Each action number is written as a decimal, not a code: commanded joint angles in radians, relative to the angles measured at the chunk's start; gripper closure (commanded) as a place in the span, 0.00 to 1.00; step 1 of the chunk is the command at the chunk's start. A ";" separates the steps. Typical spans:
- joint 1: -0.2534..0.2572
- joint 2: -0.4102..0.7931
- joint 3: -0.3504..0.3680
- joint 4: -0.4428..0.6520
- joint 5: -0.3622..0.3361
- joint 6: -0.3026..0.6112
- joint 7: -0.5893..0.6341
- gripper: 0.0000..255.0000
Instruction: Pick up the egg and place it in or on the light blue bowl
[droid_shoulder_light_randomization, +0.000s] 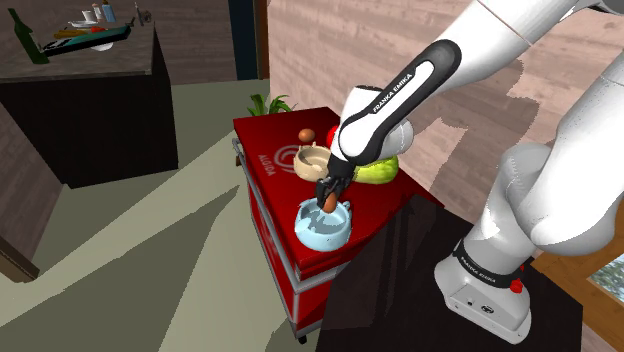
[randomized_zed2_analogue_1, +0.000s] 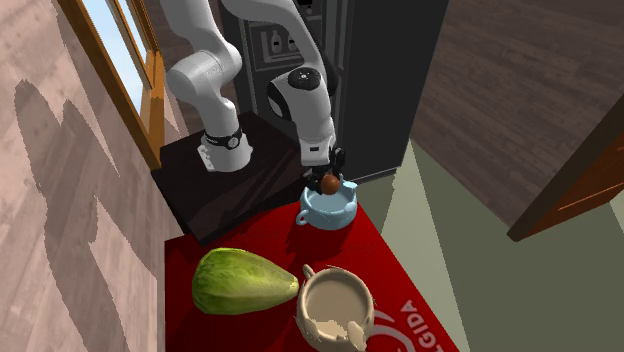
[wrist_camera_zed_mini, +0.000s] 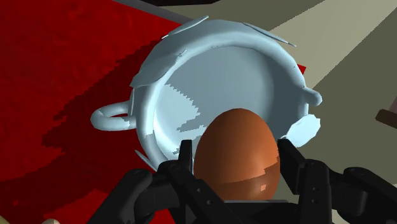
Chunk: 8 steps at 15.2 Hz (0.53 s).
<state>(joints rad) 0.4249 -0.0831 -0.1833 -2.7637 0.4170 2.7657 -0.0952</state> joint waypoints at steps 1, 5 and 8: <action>0.000 0.000 0.000 0.000 0.000 0.000 0.000 0.00; 0.000 0.000 0.000 0.000 0.000 0.000 0.000 0.00; -0.034 -0.091 0.001 -0.008 -0.101 -0.077 0.072 0.00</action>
<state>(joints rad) 0.4055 -0.1388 -0.1817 -2.7718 0.3583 2.7232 -0.0507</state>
